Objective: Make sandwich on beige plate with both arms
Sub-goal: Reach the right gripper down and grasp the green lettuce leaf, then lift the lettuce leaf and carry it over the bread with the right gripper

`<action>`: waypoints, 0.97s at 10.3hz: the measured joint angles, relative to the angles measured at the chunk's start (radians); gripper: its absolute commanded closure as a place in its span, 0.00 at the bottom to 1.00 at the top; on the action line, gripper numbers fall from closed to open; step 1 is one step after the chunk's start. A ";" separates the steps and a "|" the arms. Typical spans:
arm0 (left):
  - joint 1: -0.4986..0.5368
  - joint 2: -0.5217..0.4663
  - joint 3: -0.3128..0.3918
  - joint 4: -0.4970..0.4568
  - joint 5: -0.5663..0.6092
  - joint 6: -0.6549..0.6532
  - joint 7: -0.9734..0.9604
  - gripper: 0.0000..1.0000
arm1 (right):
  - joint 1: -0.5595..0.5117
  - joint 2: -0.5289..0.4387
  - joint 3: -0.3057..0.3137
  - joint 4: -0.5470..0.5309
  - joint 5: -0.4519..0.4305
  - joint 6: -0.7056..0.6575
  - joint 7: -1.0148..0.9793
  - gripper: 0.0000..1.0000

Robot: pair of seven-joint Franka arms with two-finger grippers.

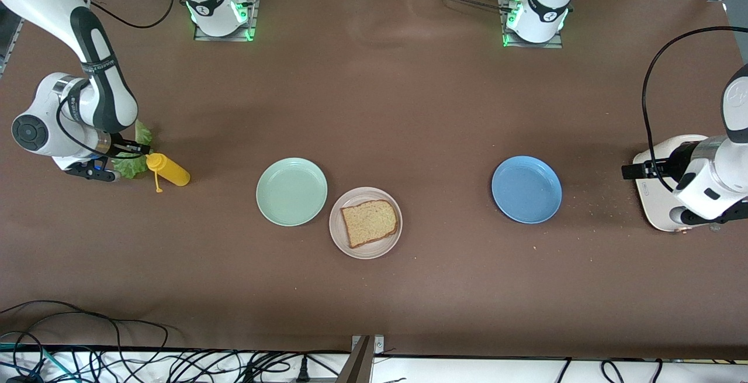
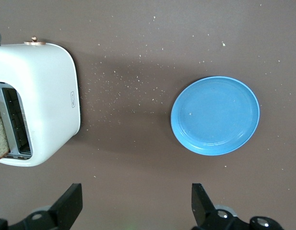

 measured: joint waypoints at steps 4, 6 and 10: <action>0.000 0.000 0.000 0.000 0.000 0.000 0.000 0.00 | 0.000 -0.003 -0.003 0.000 0.000 0.000 0.000 1.00; 0.000 0.000 -0.001 0.000 0.000 -0.001 0.000 0.00 | 0.001 -0.014 -0.002 0.008 0.000 -0.007 0.000 1.00; 0.000 0.000 -0.001 0.000 0.000 -0.001 0.000 0.00 | 0.005 -0.113 0.003 0.168 0.000 -0.297 -0.001 1.00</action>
